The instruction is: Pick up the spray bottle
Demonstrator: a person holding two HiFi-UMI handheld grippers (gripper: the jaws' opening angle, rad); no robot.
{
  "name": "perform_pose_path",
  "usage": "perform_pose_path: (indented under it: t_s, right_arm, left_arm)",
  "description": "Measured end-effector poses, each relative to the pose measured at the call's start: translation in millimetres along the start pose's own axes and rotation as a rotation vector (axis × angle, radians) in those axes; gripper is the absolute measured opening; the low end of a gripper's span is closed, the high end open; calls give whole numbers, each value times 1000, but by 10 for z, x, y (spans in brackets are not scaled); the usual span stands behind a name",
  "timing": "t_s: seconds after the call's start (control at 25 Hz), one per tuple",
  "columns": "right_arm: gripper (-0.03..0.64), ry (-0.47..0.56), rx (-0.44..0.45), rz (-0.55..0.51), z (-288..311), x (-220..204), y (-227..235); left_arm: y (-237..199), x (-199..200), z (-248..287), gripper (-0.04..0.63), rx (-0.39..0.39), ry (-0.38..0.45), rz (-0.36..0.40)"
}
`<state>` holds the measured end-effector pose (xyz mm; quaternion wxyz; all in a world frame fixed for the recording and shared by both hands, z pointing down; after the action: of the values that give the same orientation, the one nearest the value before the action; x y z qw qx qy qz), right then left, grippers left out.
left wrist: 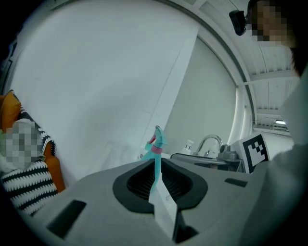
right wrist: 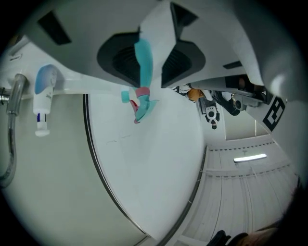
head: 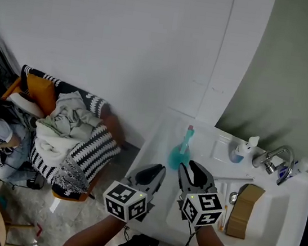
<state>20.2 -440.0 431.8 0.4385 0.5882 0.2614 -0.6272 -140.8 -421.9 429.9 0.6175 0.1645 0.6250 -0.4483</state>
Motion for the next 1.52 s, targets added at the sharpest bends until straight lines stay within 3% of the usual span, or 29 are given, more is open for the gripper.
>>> perform_pose_path:
  t_s: [0.04,0.08,0.44,0.68,1.16,1.24,1.52]
  right_arm:
    - [134,-2,0,-3,41,0,11]
    - [150,-5,-2,-7,79,-3,23]
    - [228,-15,-19,-101,433,-12,96]
    - [238,-20,-44,-201,669,-20,102]
    - [236,-26,-96,-221,851,25,117]
    - [208,-43,-101,-234,850,24,120]
    - [189,-31,-66,-216,742,62,98]
  left_arm:
    - [-24,5,22,31,2,1,1]
    - [-44,6,45,31,4,1,1]
    - [-167,-8,152,31,28,-11,-3]
    - [-219,-2,199,31,44,-1,-14]
    - [-269,23,198,31,32,-5,-11]
    - [-265,25,186,31,30,-5,-11]
    - [-230,29,130,31,30,-5,-9]
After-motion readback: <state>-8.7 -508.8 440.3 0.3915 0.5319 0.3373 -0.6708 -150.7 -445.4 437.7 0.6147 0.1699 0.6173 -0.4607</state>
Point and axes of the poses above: the fingertips, and each gripper's own axes: z forward along the fingers, y to its right, x out of its top, the point moved 8 cm from there along -z, backward along the fingers, and after that the axes turned 4 degrees about y, right-handed, at the moved point
